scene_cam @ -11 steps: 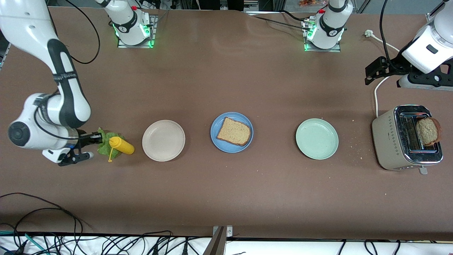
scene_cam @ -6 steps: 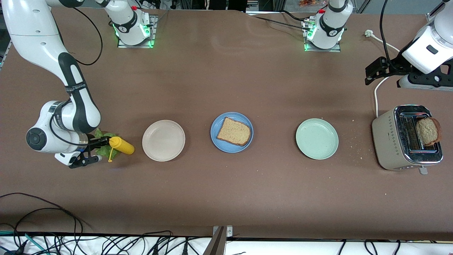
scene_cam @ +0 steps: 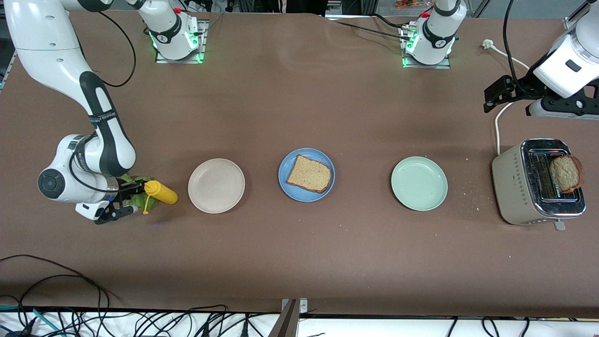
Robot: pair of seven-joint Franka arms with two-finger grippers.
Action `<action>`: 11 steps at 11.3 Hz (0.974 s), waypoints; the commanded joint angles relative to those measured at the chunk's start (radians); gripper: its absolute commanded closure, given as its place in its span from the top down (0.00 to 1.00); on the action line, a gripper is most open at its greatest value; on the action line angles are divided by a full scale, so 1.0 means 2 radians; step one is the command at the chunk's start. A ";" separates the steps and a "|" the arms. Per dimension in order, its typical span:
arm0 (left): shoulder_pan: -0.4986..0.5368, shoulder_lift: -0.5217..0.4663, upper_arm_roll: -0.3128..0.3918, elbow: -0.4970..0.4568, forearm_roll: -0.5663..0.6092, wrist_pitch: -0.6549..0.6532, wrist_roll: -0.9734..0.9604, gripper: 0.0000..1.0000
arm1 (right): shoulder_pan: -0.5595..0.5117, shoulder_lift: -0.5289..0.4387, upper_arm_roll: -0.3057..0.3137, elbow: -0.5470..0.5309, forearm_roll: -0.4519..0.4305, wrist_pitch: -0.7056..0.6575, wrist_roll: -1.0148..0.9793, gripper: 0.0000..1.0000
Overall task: Make sandwich in blue plate with both arms
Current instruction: 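Lower the right gripper onto the lettuce leaf and pinch it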
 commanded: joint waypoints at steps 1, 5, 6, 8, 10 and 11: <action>0.000 0.004 0.004 0.008 -0.015 -0.007 0.008 1.00 | -0.008 0.014 0.001 0.000 0.008 0.031 -0.060 0.58; 0.000 0.004 0.004 0.008 -0.014 -0.007 0.007 1.00 | -0.008 0.007 0.001 0.002 0.008 0.028 -0.071 0.00; 0.000 0.004 0.004 0.008 -0.014 -0.007 0.007 1.00 | -0.008 -0.005 0.001 0.000 0.008 0.021 -0.071 0.00; 0.000 0.005 0.004 0.007 -0.014 -0.007 0.007 1.00 | -0.008 -0.029 0.003 0.002 0.008 -0.015 -0.069 0.00; -0.001 0.008 0.003 0.007 -0.014 -0.009 0.007 1.00 | -0.007 -0.054 0.005 0.001 0.008 -0.035 -0.069 0.00; 0.000 0.009 0.003 0.007 -0.015 -0.012 0.008 1.00 | -0.005 -0.071 0.005 -0.002 0.008 -0.047 -0.068 0.00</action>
